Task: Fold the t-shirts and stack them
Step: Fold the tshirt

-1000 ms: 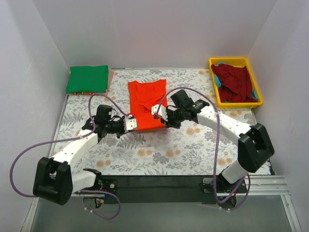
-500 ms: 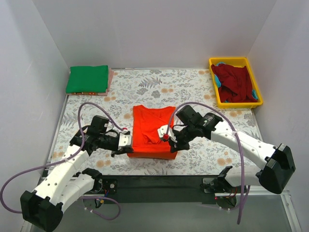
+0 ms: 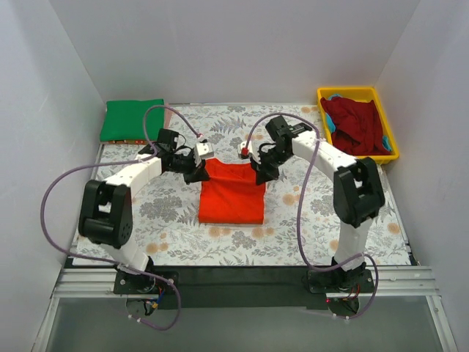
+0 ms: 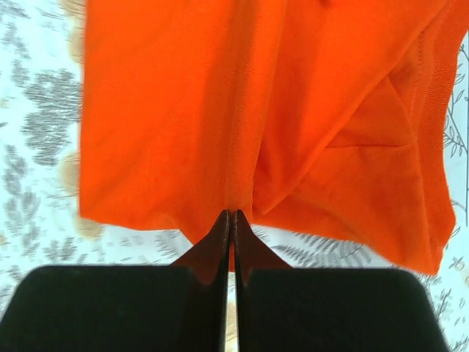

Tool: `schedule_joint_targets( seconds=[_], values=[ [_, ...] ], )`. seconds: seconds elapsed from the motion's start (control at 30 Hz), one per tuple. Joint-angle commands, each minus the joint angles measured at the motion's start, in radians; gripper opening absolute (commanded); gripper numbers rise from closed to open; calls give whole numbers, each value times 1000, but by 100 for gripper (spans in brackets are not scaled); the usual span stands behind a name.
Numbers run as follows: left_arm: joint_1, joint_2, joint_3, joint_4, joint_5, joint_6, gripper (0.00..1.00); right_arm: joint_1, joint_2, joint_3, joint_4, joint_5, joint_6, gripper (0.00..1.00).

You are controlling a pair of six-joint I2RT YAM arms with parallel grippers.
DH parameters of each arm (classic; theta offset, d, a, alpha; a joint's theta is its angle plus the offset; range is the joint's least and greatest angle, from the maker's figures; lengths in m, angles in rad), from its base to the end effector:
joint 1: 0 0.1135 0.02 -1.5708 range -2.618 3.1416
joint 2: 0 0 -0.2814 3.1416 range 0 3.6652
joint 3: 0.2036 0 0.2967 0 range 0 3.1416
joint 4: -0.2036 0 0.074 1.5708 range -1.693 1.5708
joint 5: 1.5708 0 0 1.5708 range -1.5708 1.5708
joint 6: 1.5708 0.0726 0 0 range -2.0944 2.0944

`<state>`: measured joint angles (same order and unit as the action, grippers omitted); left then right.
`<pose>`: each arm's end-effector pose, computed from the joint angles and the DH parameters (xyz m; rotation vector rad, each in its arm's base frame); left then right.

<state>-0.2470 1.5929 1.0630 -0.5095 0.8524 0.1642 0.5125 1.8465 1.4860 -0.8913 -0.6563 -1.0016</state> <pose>0.3444 -0.1432 0.1947 0.7890 2.3146 -1.1283 0.3538 0.2499 0.2130 -1.8753 1.7789 0.7520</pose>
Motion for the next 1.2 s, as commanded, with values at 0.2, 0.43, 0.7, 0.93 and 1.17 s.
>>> schedule_joint_targets(
  seconds=[0.2, 0.43, 0.7, 0.93, 1.17],
  values=[
    [18, 200, 19, 157, -33, -38, 1, -11, 264, 148, 6, -20, -17, 1],
    [-61, 1, -251, 147, -70, -18, 1, 44, 88, -195, 169, -54, 133, 1],
    [-113, -315, -422, 53, -13, -103, 24, 106, -108, -386, 206, -150, 325, 22],
    [-138, -397, -336, 57, 49, -146, 45, 12, -113, -208, 212, -246, 533, 39],
    [-244, -274, -281, 166, 1, -184, 44, 14, 57, -119, 299, -379, 702, 17]
  ],
)
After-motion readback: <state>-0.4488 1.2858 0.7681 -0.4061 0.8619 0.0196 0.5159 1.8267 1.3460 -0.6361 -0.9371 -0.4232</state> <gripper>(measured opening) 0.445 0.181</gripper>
